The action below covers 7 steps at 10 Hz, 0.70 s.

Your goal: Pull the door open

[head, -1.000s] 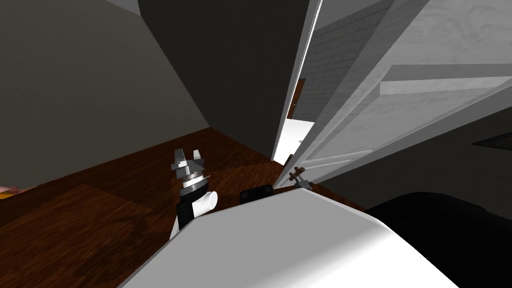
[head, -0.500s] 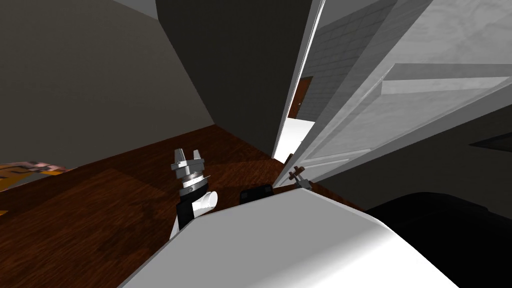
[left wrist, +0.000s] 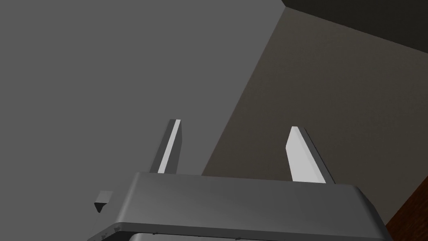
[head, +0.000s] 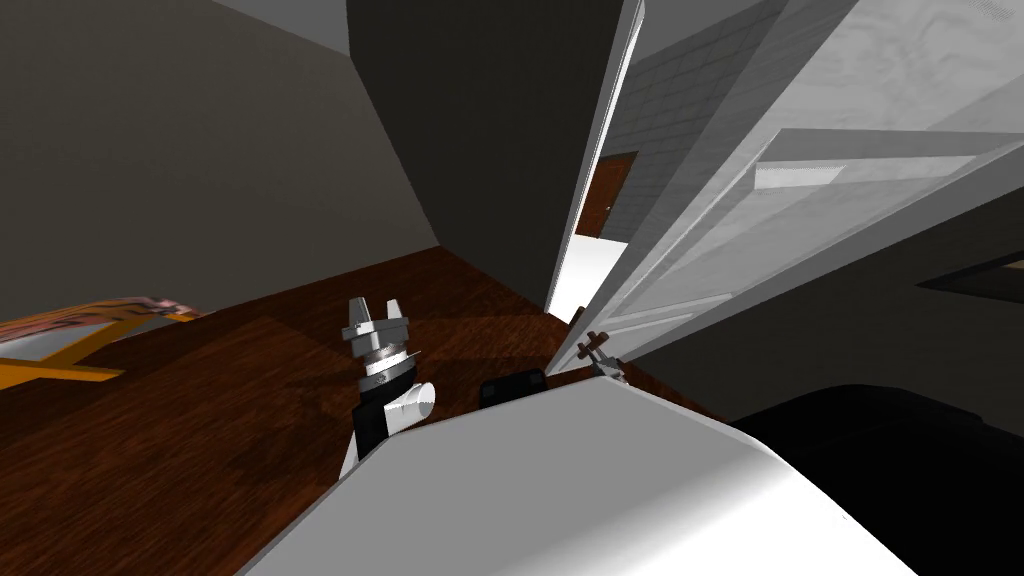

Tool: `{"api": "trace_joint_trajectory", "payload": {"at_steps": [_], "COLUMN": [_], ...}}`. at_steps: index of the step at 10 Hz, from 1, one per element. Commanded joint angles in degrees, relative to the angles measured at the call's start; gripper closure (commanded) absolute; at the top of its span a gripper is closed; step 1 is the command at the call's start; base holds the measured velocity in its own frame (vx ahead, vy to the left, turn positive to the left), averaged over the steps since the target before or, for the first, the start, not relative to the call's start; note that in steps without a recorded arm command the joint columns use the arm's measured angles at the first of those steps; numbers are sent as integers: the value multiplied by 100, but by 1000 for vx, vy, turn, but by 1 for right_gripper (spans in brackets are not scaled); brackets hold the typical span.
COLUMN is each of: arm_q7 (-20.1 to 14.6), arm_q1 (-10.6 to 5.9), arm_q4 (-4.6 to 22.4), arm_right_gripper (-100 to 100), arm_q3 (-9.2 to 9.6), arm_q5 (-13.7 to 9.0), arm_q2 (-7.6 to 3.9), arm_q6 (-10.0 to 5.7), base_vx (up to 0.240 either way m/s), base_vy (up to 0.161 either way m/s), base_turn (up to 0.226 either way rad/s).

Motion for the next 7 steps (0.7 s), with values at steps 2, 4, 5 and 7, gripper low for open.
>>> {"api": "trace_joint_trajectory", "payload": {"at_steps": [2, 4, 5, 7], "arm_q7": [-33, -69, -89, -133], "arm_q1": [-34, -77, -102, -156], "arm_q4": [65, 134, 175, 260], "arm_right_gripper": [100, 100, 100, 100], "arm_q3": [20, 35, 43, 61], "arm_q5": [24, 45, 57, 82], "arm_q2": [-18, -41, -54, -83], "arm_q6": [-32, -76, -102, -155], "base_vx": [-120, -200, -189, -221], "base_vy": [-23, -40, -44, -49], "base_turn": [70, 144, 132, 127]}}
